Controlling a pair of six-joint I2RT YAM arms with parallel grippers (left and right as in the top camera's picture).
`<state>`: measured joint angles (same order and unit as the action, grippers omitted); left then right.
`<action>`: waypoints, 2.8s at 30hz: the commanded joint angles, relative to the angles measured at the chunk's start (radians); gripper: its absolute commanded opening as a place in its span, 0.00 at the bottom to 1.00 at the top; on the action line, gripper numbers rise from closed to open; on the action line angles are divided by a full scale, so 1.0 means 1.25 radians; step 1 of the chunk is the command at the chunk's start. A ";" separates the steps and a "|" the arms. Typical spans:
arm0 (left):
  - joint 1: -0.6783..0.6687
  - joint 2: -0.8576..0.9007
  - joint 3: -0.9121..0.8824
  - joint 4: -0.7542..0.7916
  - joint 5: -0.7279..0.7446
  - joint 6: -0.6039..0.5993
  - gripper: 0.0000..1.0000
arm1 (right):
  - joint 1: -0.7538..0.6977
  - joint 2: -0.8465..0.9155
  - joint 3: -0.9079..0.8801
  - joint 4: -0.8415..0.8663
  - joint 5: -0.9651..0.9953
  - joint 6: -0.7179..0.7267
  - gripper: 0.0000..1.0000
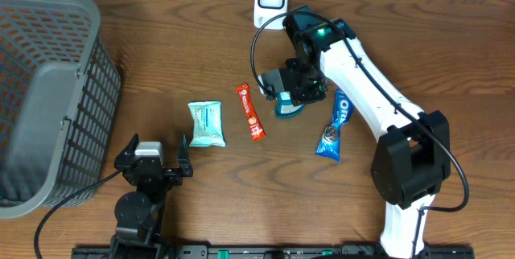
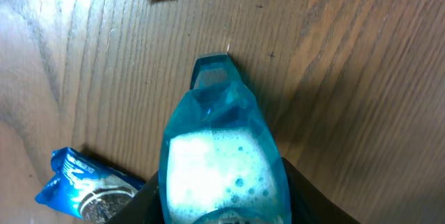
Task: Scan the item barcode
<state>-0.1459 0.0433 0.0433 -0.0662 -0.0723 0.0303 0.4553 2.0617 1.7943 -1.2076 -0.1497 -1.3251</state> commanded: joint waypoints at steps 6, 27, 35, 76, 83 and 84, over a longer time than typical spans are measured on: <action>0.001 0.001 -0.027 -0.008 0.008 -0.001 0.98 | 0.017 -0.006 0.006 -0.006 -0.021 0.061 0.25; 0.001 0.001 -0.027 -0.008 0.008 -0.001 0.98 | 0.038 -0.187 0.035 0.122 -0.006 0.423 0.25; 0.001 0.001 -0.027 -0.008 0.008 -0.001 0.98 | 0.046 -0.191 0.035 0.158 -0.012 0.490 0.36; 0.001 0.001 -0.027 -0.008 0.008 -0.001 0.98 | 0.027 -0.190 0.034 0.053 -0.225 1.068 0.58; 0.001 0.001 -0.027 -0.008 0.008 -0.001 0.98 | 0.028 -0.179 0.033 0.060 0.020 1.089 0.99; 0.001 0.001 -0.027 -0.008 0.008 -0.001 0.98 | 0.024 -0.170 0.033 0.059 0.048 1.131 0.99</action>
<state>-0.1459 0.0441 0.0422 -0.0635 -0.0719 0.0299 0.4938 1.8500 1.8164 -1.1332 -0.2691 0.0021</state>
